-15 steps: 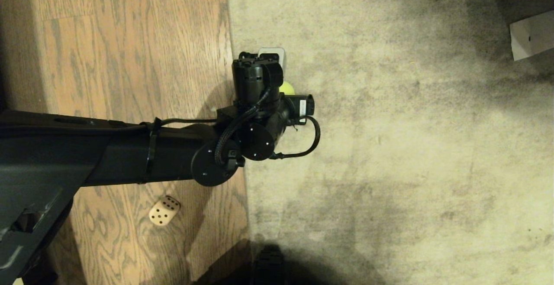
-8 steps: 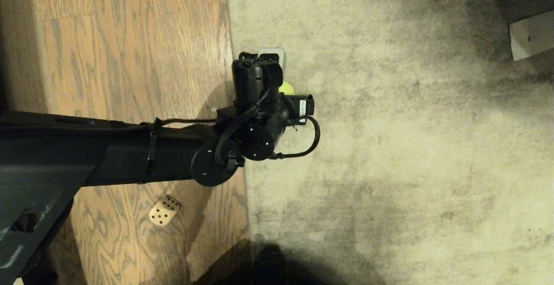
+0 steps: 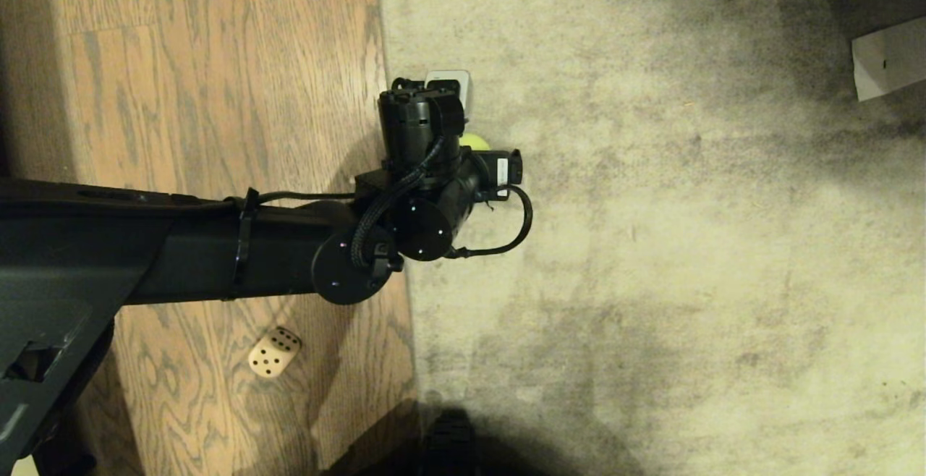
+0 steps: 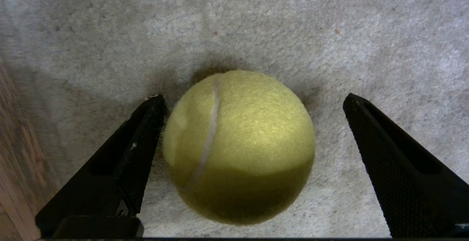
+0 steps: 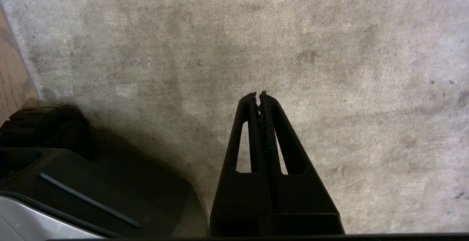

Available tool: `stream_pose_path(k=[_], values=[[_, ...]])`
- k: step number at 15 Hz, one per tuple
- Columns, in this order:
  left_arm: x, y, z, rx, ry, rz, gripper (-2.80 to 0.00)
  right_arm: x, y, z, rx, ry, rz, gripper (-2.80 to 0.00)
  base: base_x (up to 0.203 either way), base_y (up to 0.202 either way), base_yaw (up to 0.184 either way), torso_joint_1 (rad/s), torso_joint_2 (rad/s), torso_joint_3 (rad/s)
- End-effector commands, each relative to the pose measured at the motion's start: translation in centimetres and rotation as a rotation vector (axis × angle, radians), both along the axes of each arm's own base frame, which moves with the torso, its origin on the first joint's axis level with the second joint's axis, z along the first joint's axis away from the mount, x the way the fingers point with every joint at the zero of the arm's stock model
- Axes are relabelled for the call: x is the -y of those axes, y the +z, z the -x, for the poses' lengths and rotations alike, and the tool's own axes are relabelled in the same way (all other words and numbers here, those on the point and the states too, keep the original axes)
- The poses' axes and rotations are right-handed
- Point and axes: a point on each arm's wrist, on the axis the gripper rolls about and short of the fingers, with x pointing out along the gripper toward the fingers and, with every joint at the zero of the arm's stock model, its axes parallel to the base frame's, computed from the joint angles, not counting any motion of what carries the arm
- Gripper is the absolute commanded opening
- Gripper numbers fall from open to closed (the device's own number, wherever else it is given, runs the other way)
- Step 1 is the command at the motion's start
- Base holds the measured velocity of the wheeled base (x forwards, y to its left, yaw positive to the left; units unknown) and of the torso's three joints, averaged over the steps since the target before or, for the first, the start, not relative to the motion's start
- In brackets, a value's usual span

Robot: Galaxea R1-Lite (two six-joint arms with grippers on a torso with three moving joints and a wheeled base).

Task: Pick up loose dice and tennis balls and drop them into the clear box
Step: Pick up the ball on the floor

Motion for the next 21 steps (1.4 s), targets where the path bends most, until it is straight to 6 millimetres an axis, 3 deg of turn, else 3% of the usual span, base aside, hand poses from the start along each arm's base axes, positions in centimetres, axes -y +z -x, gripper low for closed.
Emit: stream_pose_path(k=[1,2,3,10,17,21], values=[[-0.2,0.4,0.2,0.005,0.008,0.004,0.0,0.0,0.0,0.0,-0.001,0.001,0.0,-2.8,0.0,0.0,0.0,0.0,0.0,0.0],[-0.2,0.3,0.2,0.006,0.009,-0.01,0.0,0.0,0.0,0.0,-0.001,0.0,0.0,-2.8,0.0,0.0,0.0,0.0,0.0,0.0],[-0.2,0.3,0.1,0.006,0.011,-0.015,-2.8,0.0,0.0,0.0,-0.001,0.001,0.0,-2.8,0.0,0.0,0.0,0.0,0.0,0.0],[-0.8,0.7,0.6,0.005,0.046,-0.023,-2.8,0.0,0.0,0.0,-0.001,0.001,0.0,-2.8,0.0,0.0,0.0,0.0,0.0,0.0],[-3.9,6.4,3.3,0.088,0.043,0.02,-2.8,0.0,0.0,0.0,-0.001,0.001,0.0,-2.8,0.0,0.0,0.0,0.0,0.0,0.0],[-4.3,5.6,3.9,0.04,0.036,-0.041,-2.8,0.0,0.0,0.0,0.0,0.0,0.0,-2.8,0.0,0.0,0.0,0.0,0.0,0.0]])
